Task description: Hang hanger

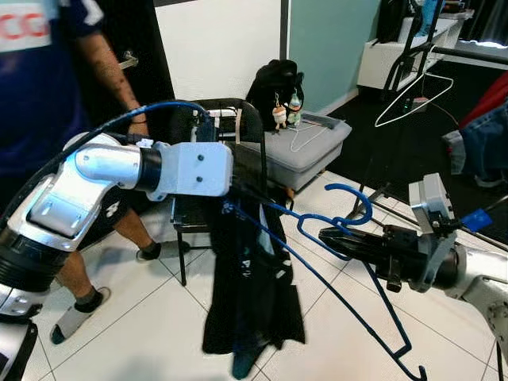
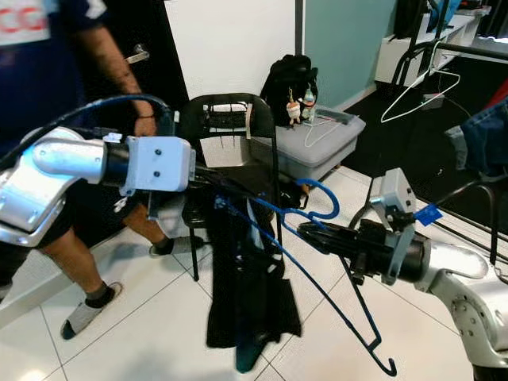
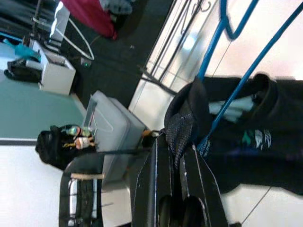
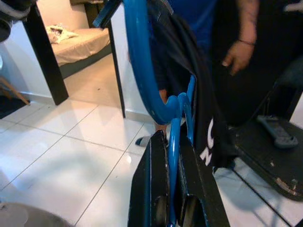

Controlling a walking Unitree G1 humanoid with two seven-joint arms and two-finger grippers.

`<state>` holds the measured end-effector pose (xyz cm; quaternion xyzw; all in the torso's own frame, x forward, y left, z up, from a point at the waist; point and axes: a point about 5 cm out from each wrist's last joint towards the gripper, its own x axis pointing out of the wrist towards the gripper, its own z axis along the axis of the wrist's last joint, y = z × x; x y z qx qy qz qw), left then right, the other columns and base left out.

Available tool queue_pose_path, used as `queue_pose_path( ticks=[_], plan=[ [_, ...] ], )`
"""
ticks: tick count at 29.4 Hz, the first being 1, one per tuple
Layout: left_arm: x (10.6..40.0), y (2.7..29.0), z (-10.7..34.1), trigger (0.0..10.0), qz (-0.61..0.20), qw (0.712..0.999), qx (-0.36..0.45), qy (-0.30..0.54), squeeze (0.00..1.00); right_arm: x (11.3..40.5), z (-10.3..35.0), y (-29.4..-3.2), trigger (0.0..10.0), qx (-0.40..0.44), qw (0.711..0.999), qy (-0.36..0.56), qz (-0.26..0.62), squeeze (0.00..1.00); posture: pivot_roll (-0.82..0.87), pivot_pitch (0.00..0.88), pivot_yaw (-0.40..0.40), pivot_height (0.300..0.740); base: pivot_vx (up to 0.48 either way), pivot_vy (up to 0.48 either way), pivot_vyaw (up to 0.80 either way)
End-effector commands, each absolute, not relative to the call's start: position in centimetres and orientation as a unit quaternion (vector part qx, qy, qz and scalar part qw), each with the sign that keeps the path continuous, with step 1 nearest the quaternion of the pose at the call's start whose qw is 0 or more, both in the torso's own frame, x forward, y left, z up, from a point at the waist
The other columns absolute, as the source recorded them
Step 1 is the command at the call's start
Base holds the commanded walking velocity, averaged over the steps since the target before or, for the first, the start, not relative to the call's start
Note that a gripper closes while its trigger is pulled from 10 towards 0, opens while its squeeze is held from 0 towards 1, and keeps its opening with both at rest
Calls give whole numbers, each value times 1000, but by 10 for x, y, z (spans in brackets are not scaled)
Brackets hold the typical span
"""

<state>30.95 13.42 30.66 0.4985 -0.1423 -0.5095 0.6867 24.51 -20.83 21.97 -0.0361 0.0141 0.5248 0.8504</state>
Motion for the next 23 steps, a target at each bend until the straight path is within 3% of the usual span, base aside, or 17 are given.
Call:
queue_pose_path(
  ticks=[1, 23],
  plan=[
    [312, 145, 316, 10000, -485, 690, 518, -145, 0, 241, 224, -211, 10000, -41, 849, 9, 527, 0, -74, 0, 58, 736, 0, 0, 0],
    [312, 141, 312, 10000, -501, 682, 510, -156, 0, 208, 232, -227, 10000, -26, 822, 25, 569, 0, -92, 0, 68, 736, 0, 0, 0]
  ],
)
